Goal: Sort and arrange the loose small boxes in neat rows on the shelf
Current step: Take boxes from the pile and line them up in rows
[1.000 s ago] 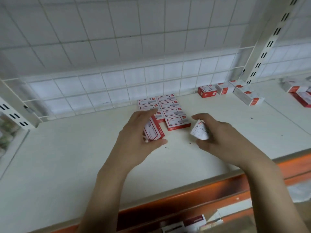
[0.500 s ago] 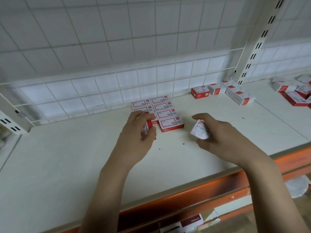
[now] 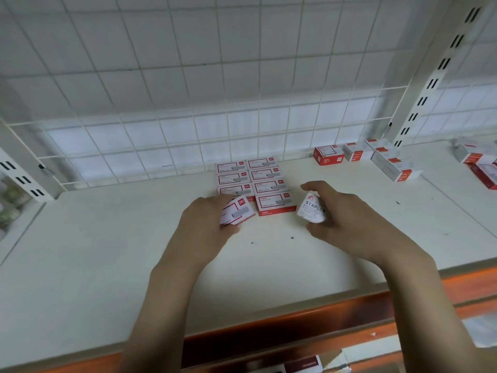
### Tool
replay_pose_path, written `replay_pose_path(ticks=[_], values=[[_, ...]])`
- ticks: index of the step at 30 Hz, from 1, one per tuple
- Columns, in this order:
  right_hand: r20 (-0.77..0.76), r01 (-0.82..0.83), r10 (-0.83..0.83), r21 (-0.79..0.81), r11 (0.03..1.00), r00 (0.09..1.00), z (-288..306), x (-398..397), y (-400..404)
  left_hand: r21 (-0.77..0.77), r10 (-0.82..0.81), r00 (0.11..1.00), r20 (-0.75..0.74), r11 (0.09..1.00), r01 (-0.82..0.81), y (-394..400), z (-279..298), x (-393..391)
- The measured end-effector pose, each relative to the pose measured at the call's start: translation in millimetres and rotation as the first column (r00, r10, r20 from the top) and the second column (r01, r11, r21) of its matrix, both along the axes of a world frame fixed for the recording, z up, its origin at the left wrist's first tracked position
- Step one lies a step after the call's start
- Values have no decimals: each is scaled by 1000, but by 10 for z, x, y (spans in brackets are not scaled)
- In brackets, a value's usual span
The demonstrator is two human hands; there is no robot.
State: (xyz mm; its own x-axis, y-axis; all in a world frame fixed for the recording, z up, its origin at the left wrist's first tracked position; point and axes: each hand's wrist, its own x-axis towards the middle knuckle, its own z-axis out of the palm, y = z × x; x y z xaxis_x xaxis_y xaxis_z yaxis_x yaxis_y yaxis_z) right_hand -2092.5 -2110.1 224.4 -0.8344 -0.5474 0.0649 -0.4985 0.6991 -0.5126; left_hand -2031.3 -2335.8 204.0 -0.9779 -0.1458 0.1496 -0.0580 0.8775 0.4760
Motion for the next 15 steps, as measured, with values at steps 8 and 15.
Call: replay_pose_path(ticks=[8,15], values=[[17,-31,31,-1,1000,999,-15,-48,-24,-167,12,999,40,986,-5,57,-9,33],[32,-46,45,14,999,998,-26,-58,-43,-175,-4,999,50,984,13,82,-37,0]])
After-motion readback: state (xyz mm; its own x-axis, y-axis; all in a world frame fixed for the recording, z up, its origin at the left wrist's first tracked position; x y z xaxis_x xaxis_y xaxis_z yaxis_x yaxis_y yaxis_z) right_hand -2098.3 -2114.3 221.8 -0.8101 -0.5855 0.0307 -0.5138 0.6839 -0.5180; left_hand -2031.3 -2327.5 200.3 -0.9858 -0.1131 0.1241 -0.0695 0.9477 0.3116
